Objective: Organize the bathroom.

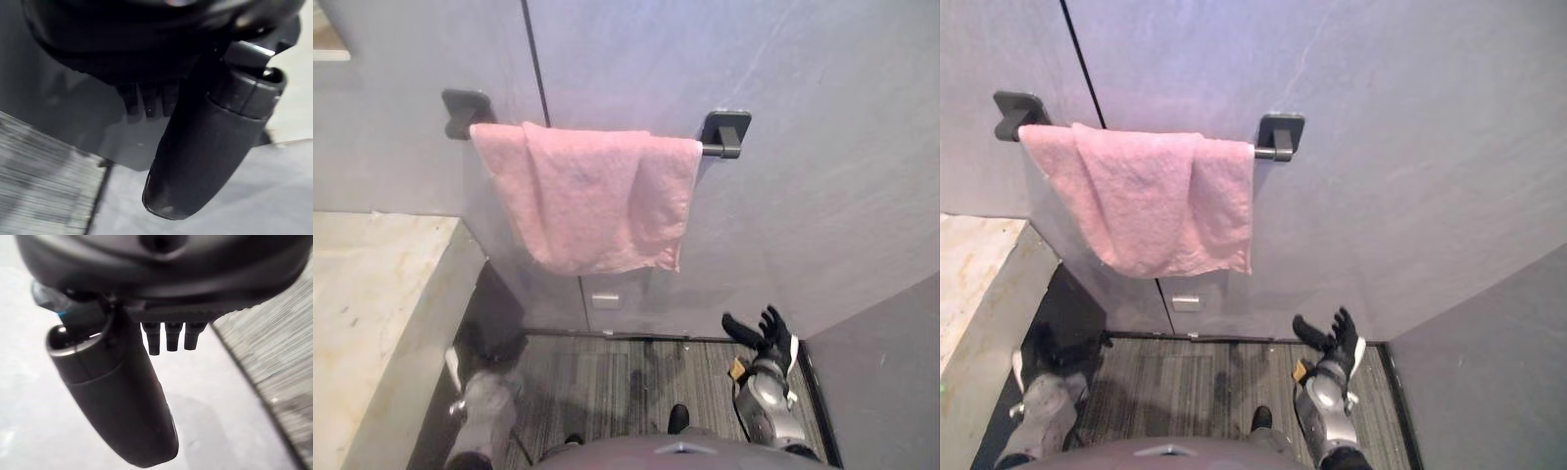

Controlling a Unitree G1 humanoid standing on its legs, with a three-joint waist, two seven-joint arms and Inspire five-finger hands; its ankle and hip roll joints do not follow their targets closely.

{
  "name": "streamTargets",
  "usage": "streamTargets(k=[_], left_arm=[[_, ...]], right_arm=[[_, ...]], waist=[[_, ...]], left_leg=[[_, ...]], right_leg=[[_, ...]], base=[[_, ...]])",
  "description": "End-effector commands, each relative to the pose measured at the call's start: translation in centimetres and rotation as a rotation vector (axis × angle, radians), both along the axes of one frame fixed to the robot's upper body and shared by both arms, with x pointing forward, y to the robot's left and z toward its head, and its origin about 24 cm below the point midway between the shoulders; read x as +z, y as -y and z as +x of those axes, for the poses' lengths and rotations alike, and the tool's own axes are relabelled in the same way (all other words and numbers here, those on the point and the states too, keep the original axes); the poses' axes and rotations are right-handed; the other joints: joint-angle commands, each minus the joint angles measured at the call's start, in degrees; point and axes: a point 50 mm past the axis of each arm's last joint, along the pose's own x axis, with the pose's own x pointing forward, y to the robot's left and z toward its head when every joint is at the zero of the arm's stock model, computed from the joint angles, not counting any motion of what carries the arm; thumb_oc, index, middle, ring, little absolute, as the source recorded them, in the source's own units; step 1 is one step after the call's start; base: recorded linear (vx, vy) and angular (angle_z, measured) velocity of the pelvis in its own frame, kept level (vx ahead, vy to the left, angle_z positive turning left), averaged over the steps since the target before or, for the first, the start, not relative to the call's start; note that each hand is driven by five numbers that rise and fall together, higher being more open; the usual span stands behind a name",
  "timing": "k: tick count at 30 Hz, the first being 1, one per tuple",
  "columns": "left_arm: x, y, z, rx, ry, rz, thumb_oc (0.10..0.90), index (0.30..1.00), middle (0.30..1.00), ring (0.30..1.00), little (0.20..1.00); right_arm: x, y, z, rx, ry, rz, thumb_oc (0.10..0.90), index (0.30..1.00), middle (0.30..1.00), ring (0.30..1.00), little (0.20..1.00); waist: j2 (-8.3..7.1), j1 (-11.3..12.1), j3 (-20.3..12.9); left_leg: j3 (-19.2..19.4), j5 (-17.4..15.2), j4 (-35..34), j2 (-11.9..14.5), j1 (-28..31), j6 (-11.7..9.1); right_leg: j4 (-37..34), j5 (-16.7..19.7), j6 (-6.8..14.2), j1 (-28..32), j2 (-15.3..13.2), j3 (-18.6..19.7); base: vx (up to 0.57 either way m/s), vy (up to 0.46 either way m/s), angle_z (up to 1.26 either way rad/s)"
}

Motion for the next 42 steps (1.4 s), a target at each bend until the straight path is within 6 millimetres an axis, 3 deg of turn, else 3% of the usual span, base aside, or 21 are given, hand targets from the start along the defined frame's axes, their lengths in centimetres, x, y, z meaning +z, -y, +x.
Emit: streamTargets(k=[1, 3, 6, 10, 12, 16, 22, 30, 33, 35, 37, 39, 40, 42], left_arm=[[0.0, 0.7, 1.8, -0.102, 0.08, -0.055, 0.8, 0.9, 0.9, 0.9, 0.9], [-1.9, 0.9, -0.3, -0.129, -0.031, -0.135, 0.8, 0.9, 0.9, 0.9, 0.9], [-3.1, 0.9, -1.8, -0.125, -0.086, -0.206, 0.8, 0.9, 0.9, 0.9, 0.9], [-4.0, 1.6, -2.9, -0.13, -0.135, -0.301, 0.8, 0.9, 0.9, 0.9, 0.9], [-4.9, 2.1, -4.2, -0.189, -0.236, -0.356, 0.8, 0.9, 0.9, 0.9, 0.9], [-4.8, 1.6, -4.4, -0.157, -0.234, -0.347, 0.8, 0.9, 0.9, 0.9, 0.9], [-4.5, 0.9, -3.4, -0.17, -0.254, -0.33, 0.8, 0.9, 0.9, 0.9, 0.9], [-6.0, 2.2, -7.3, -0.189, -0.573, -0.458, 0.8, 0.9, 0.9, 0.9, 0.9], [-6.3, 2.8, -8.1, -0.225, -0.648, -0.456, 0.8, 0.9, 0.9, 0.9, 0.9], [-6.3, 3.1, -7.8, -0.281, -0.689, -0.426, 0.8, 0.9, 0.9, 0.9, 0.9], [-6.2, 3.3, -6.9, -0.315, -0.682, -0.416, 0.8, 0.9, 0.9, 0.9, 0.9], [-6.2, 3.3, -6.5, -0.322, -0.675, -0.414, 0.8, 0.9, 0.9, 0.9, 0.9], [-6.0, 3.1, -5.6, -0.342, -0.637, -0.402, 0.8, 0.9, 0.9, 0.9, 0.9], [-5.9, 3.2, -5.1, -0.362, -0.61, -0.398, 0.8, 0.9, 0.9, 0.9, 0.9]], right_arm=[[1.0, 2.8, 1.2, 0.11, 0.021, -0.146, 0.8, 0.9, 0.9, 0.9, 0.9], [-1.3, 3.7, -1.4, 0.165, -0.128, -0.163, 0.8, 0.9, 0.9, 0.9, 0.9], [-2.8, 4.3, -3.5, 0.152, -0.235, -0.128, 0.8, 0.9, 0.9, 0.9, 0.9], [-3.6, 4.7, -4.7, 0.199, -0.3, -0.11, 0.8, 0.9, 0.9, 0.9, 0.9], [-4.9, 4.2, -6.2, 0.281, -0.429, -0.027, 0.8, 0.9, 0.9, 0.9, 0.9], [-5.1, 4.2, -6.5, 0.24, -0.439, 0.007, 0.8, 0.9, 0.9, 0.9, 0.9], [-5.2, 4.1, -5.9, 0.313, -0.477, 0.048, 0.8, 0.9, 0.9, 0.9, 0.9], [-7.0, 2.8, -10.5, 0.367, -0.782, 0.252, 0.8, 0.9, 0.9, 0.9, 0.9], [-7.1, 2.7, -11.7, 0.326, -0.801, 0.281, 0.8, 0.9, 0.9, 0.9, 0.9], [-7.3, 2.3, -12.2, 0.272, -0.787, 0.329, 0.8, 0.9, 0.9, 0.9, 0.9], [-7.3, 2.0, -11.7, 0.283, -0.777, 0.333, 0.8, 0.9, 0.9, 0.9, 0.9], [-7.3, 1.9, -11.5, 0.298, -0.774, 0.329, 0.8, 0.9, 0.9, 0.9, 0.9], [-7.2, 1.8, -10.6, 0.328, -0.756, 0.317, 0.8, 0.9, 0.9, 0.9, 0.9], [-7.1, 1.7, -9.9, 0.348, -0.732, 0.309, 0.8, 0.9, 0.9, 0.9, 0.9]], waist=[[3.11, -1.0, 0.7], [3.38, -1.2, 0.6], [3.31, -1.6, 0.7], [3.23, -1.6, 0.5], [3.18, -1.3, 0.3], [2.94, -1.1, 0.2], [2.88, -0.8, -0.2], [2.88, -0.6, -0.9], [2.77, -1.0, -0.6], [3.33, -2.3, -0.3], [4.28, -3.5, 0.8], [4.51, -3.8, 1.1], [4.95, -3.9, 1.9], [5.1, -3.4, 2.1]], left_leg=[[-0.1, -3.3, 0.1, -3.4, -0.5, 3.7], [-0.3, -3.4, 0.1, -3.4, -0.5, 3.7], [-0.6, -3.4, 0.1, -3.3, -0.6, 3.8], [-1.0, -3.2, 0.1, -3.3, -1.1, 3.5], [-1.3, -2.9, 0.1, -3.4, -1.6, 3.2], [-1.5, -2.9, 0.1, -3.3, -1.6, 3.0], [-1.3, -2.9, 0.1, -3.4, -1.7, 2.9], [-2.2, -2.5, 0.1, -3.4, -1.9, 2.5], [-4.7, -2.5, 0.1, -3.4, -2.2, 2.9], [-8.5, -1.6, 0.1, -3.1, -3.4, 3.7], [-10.8, -1.2, 0.1, -2.4, -3.9, 4.5], [-11.5, -1.0, 0.1, -2.3, -4.0, 4.6], [-13.5, -0.5, 0.1, -2.3, -4.5, 4.6], [-14.9, 0.4, 0.1, -2.2, -5.1, 4.0]], right_leg=[[3.7, -7.6, 6.0, 3.5, -0.8, -2.4], [4.0, -7.8, 6.1, 3.4, -0.5, -1.7], [4.3, -8.2, 6.0, 3.3, -0.1, -1.0], [3.6, -8.0, 6.0, 3.5, 0.3, -0.9], [3.4, -7.9, 6.0, 3.4, 0.3, -1.1], [3.1, -7.8, 6.0, 3.4, 0.5, -1.2], [2.4, -7.6, 6.1, 3.7, 0.3, -1.4], [2.3, -7.9, 6.0, 4.0, 0.4, -1.9], [3.9, -9.4, 5.4, 4.1, 1.5, 1.2], [10.1, -12.3, 4.0, 1.8, 4.3, 8.4], [19.2, -13.0, 3.8, -2.4, 6.5, 12.2], [21.3, -13.2, 3.7, -3.5, 7.2, 13.0], [24.0, -13.9, 3.3, -5.0, 8.8, 14.2], [21.0, -15.8, 2.0, -3.5, 9.8, 13.8]], base=[[-0.03, 0.02, -0.16], [-0.04, 0.01, -0.15], [-0.03, -0.001, -0.05], [-0.04, -0.015, -0.04], [-0.07, -0.01, -0.01], [-0.01, -0.002, 0.0], [-0.02, -0.001, 0.01], [-0.02, 0.008, 0.0], [-0.04, -0.018, 0.07], [-0.18, -0.043, 0.62], [-0.22, -0.011, 1.03], [-0.23, -0.045, 0.73], [-0.29, -0.078, 0.48], [-0.29, -0.144, 0.87]])
